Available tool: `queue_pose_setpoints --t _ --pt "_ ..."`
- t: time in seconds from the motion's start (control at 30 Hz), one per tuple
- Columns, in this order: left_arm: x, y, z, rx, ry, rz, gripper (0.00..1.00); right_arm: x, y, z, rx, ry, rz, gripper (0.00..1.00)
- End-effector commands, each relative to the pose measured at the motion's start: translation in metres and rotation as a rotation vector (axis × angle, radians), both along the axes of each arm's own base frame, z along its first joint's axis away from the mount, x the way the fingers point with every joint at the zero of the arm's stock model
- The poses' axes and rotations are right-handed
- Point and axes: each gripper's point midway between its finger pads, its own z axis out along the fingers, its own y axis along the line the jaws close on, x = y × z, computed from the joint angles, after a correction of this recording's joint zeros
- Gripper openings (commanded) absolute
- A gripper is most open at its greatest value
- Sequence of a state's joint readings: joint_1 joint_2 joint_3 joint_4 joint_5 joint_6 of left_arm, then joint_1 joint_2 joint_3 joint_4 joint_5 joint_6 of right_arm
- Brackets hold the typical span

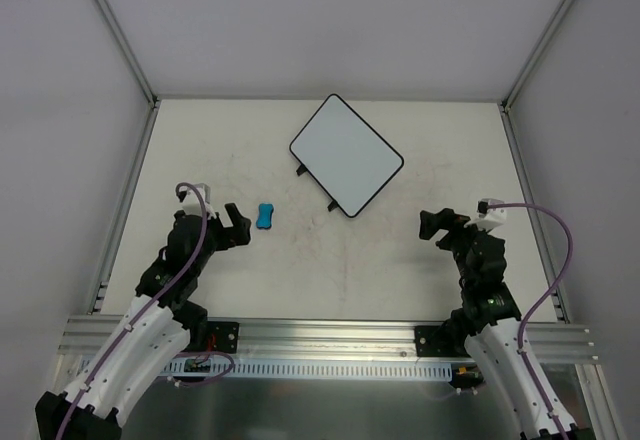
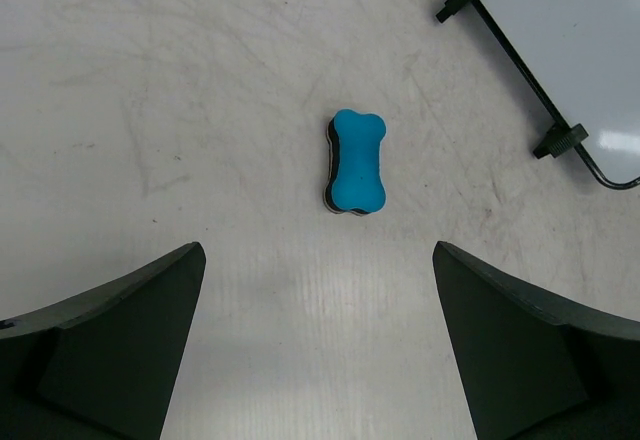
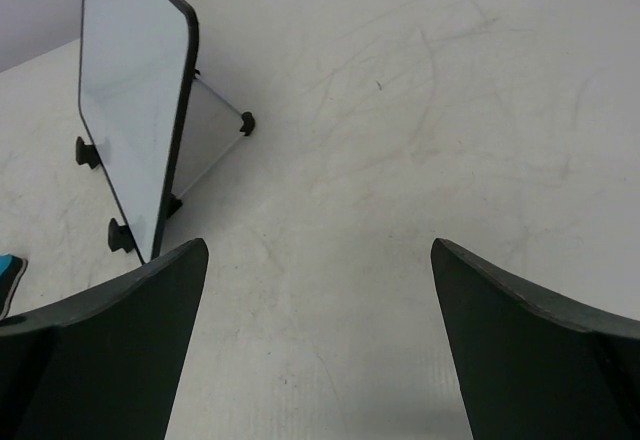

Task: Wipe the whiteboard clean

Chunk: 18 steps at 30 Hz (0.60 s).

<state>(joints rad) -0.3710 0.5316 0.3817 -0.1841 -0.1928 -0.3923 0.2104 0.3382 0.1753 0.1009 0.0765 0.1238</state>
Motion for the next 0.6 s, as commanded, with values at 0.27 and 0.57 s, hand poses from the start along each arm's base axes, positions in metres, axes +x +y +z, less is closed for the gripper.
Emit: queue_pose_setpoints --t 0.27,0.57 --pt "-0.002 0.006 0.008 -0.015 -0.1 0.015 0.99 0.004 -0.019 -0.021 -0.038 0.08 -0.111 0.99" --pt "0.002 0.003 0.006 -0.003 -0.062 0.004 0.99 0.003 -0.017 -0.02 -0.03 0.064 -0.102 0.99"
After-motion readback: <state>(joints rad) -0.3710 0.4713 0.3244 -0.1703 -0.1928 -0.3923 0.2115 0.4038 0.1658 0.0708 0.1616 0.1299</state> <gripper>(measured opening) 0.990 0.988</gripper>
